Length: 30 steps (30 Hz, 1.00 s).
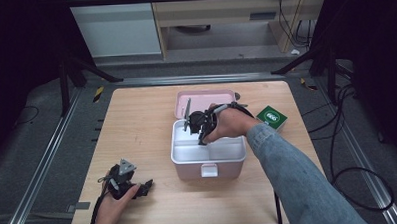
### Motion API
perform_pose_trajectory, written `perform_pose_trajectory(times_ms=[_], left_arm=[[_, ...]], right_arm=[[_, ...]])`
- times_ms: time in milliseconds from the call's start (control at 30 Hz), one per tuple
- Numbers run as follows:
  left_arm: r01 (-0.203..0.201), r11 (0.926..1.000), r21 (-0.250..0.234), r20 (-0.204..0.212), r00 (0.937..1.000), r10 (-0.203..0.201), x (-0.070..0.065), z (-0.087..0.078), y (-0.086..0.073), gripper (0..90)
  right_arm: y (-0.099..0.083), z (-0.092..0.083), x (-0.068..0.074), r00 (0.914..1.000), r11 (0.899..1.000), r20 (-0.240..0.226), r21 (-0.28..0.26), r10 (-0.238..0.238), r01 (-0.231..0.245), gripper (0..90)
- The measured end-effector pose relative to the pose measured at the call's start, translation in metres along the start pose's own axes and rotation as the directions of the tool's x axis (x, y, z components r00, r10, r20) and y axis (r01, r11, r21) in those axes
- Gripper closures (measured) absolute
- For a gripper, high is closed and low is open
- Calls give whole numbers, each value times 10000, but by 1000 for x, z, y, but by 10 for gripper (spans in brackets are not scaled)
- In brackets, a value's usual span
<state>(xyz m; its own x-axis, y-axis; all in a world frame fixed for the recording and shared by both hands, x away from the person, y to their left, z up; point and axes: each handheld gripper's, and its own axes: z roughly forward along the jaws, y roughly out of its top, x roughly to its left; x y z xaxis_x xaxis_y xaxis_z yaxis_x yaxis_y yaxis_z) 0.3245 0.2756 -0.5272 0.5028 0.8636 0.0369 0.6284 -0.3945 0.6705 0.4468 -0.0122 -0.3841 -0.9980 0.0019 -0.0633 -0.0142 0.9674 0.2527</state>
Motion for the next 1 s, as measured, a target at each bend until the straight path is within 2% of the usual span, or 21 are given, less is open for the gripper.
perform_pose_trajectory(times_ms=[167,367,667,1000], left_arm=[[19,10000,9,9,10000,-19,0,0,0,20],[20,10000,16,4,10000,-20,0,0,0,20],[18,10000,20,9,10000,-18,0,0,0,20],[36,10000,3,8,10000,-36,0,0,0,19]], right_arm=[[-1,3,-1,9999,9998,-76,176,-106,107,829],[-1,4,-3,9999,9999,-106,162,-39,41,872],[-1,4,-5,9998,9997,-187,192,-117,121,890],[-7,0,-7,9998,9996,-194,-267,20,-25,896]])
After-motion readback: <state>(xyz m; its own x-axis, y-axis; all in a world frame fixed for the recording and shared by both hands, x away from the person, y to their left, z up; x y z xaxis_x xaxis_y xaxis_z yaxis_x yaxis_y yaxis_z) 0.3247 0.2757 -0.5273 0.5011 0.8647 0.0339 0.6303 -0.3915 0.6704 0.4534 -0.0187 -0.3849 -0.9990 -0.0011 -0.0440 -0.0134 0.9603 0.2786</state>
